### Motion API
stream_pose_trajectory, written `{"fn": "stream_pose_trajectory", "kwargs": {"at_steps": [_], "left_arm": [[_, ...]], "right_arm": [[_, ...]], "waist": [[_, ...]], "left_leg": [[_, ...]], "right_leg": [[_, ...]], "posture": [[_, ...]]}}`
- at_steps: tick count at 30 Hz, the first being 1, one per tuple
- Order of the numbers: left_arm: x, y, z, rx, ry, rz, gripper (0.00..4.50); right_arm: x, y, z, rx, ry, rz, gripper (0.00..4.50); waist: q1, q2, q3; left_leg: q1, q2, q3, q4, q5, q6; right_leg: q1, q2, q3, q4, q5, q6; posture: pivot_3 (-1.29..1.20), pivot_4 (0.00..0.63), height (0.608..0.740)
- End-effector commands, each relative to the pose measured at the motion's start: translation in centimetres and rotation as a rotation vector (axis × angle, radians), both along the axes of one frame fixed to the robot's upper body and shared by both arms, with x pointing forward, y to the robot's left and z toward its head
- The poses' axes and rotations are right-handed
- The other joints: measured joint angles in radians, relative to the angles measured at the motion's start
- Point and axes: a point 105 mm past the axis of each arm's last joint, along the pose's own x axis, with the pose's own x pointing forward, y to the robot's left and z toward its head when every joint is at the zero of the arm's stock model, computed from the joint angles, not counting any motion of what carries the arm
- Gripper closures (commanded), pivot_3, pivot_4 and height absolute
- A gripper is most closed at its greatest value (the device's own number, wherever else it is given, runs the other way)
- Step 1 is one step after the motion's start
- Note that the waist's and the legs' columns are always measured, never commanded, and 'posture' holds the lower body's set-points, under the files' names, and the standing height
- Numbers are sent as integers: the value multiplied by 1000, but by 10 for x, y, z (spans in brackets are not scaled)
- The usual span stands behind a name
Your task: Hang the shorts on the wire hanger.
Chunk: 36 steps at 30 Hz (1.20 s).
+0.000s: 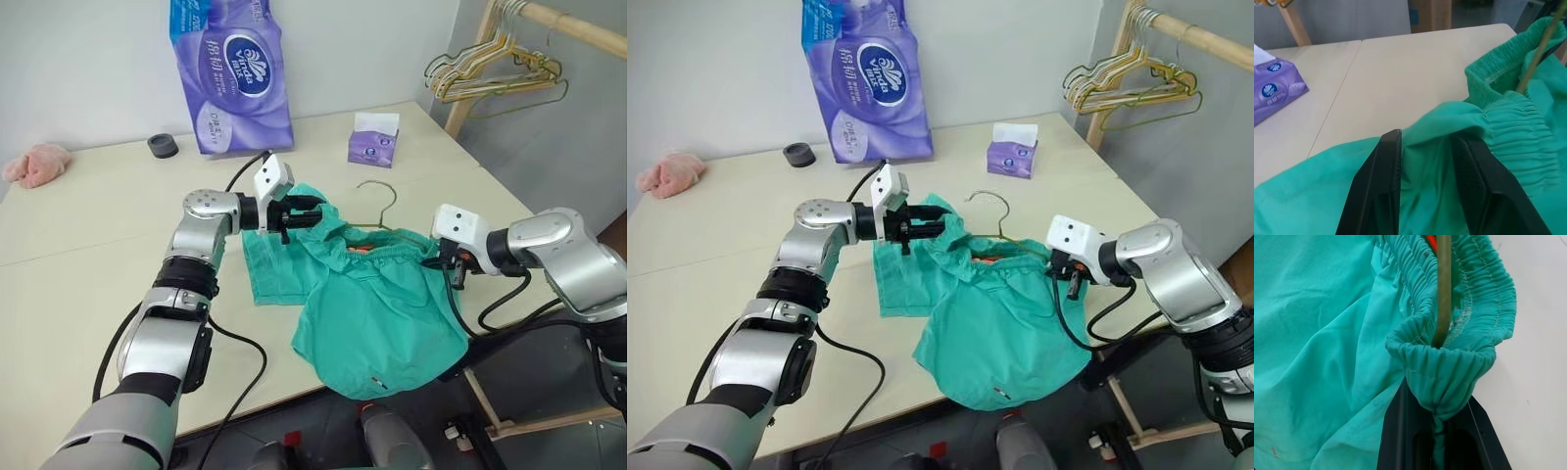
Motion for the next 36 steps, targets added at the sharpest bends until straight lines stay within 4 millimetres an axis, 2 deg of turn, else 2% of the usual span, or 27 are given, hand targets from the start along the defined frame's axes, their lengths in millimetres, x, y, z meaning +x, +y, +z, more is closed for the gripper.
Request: {"fn": "stream_pose_trajectory", "kwargs": {"at_steps": [1, 5, 11, 14, 17, 20, 25, 28, 33, 36], "left_arm": [[6, 16, 19, -21, -63, 72, 2869], [12, 29, 25, -39, -66, 135, 2869], [16, 35, 35, -62, -72, 167, 2869], [12, 32, 34, -45, -64, 123, 2869], [-6, 13, 25, 2, -28, -30, 2869], [-26, -13, 25, 8, -14, -171, 2869], [-26, -31, 34, -30, -31, -183, 2869], [-22, -41, 41, -73, -43, -178, 2869], [-20, -57, 46, -108, -68, -185, 2869], [-28, -73, 50, -120, -75, -242, 2869]], "right_arm": [[0, -9, 20, 32, -41, -30, 4500], [-3, -13, 24, 71, -30, -59, 4500], [-10, -11, 27, 184, -2, -121, 4500], [-14, -14, 30, 259, 22, -182, 4500], [-20, -28, 28, 320, 46, -290, 4500], [-29, -50, 21, 340, 62, -412, 4500], [-38, -73, 16, 366, 60, -544, 4500], [-36, -91, 20, 424, 12, -662, 4500], [-39, -110, 32, 485, -56, -777, 4500], [-46, -126, 35, 468, -68, -844, 4500]], "waist": [[0, 0, 0], [0, 0, 0], [4, 0, 0], [3, 0, 0], [5, 1, -1], [8, 1, -1], [0, 2, -2], [-4, 4, -2], [-5, 5, -3], [-5, 5, -3]], "left_leg": [[0, 0, 0, 0, 0, 0], [0, 0, 0, 0, 0, 0], [0, -1, 0, 0, 0, 0], [0, -2, -1, 0, 0, 0], [0, -4, -2, 0, 0, 0], [-1, -9, -3, 0, 0, 0], [-1, -12, -1, 2, 0, 0], [-1, -12, -1, 1, 0, 0], [-1, -12, -1, 1, 0, 0], [-1, -12, -1, 1, 0, 0]], "right_leg": [[0, 0, 0, 0, 0, 0], [0, 0, 0, 0, 0, 0], [0, -1, 0, 0, 0, 0], [0, -2, -1, 0, 0, 1], [0, -5, -1, 1, -1, 2], [2, -10, -3, 1, -2, 4], [3, -13, -1, 1, -3, 5], [3, -12, -2, 1, -4, 7], [3, -12, -1, 1, -4, 7], [3, -12, -1, 1, -4, 7]], "posture": [[-285, 75, 740], [-285, 75, 740], [-288, 73, 740], [-293, 73, 740], [-304, 79, 740], [-325, 81, 740], [-349, 80, 740], [-358, 77, 740], [-363, 76, 740], [-383, 79, 740]]}}
